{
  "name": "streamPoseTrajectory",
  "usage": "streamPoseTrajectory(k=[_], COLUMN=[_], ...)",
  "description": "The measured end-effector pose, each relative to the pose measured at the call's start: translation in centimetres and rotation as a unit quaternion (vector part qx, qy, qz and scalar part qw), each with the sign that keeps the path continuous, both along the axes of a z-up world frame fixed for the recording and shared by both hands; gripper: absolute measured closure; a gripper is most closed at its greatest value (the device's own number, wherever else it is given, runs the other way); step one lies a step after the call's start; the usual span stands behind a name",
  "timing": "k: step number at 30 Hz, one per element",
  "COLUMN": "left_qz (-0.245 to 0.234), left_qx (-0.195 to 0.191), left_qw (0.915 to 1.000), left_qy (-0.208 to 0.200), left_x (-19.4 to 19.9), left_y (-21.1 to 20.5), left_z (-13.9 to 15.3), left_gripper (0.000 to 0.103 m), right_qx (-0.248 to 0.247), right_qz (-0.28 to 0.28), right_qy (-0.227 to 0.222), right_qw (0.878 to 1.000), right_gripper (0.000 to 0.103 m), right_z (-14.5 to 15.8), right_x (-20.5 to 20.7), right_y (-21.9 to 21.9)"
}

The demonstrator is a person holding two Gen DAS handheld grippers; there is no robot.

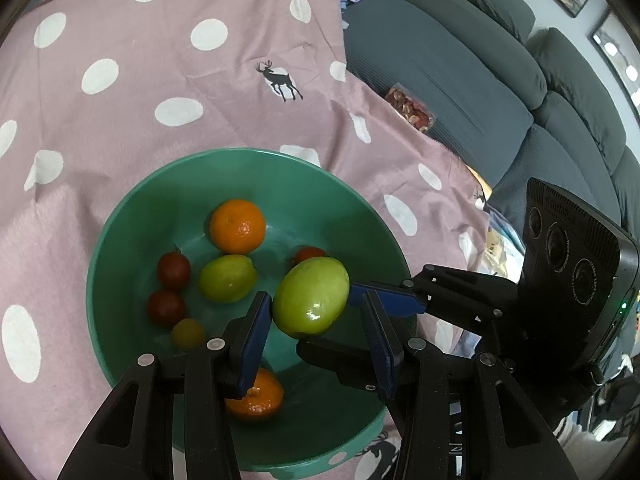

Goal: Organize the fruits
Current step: 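Lower the green fruit into the bowl and open both tools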

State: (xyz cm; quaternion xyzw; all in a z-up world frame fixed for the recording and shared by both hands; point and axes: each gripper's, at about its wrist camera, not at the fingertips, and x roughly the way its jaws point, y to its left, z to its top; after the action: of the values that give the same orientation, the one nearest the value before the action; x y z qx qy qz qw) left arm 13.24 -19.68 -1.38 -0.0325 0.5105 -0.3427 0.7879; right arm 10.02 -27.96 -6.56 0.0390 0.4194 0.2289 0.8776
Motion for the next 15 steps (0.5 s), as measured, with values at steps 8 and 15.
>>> streamPoseTrajectory(k=[8,15], left_qz=[0.001,0.002], left_qx=[-0.002,-0.005], left_qw=[1.0,1.0], left_qy=[0.002,0.003], left_x=[0.09,0.09], left_y=[0.1,0.25], left_z=[-0.19,-0.28], left_gripper=[0.057,0.057], right_qx=[-0.005,-0.012], right_qz=[0.003,0.005], right_qy=[0.007,0.012], right_qw=[1.0,1.0], right_gripper=[0.06,0.06], right_z=[-0.03,0.07], right_x=[0.38,0.61], right_y=[0.11,0.35])
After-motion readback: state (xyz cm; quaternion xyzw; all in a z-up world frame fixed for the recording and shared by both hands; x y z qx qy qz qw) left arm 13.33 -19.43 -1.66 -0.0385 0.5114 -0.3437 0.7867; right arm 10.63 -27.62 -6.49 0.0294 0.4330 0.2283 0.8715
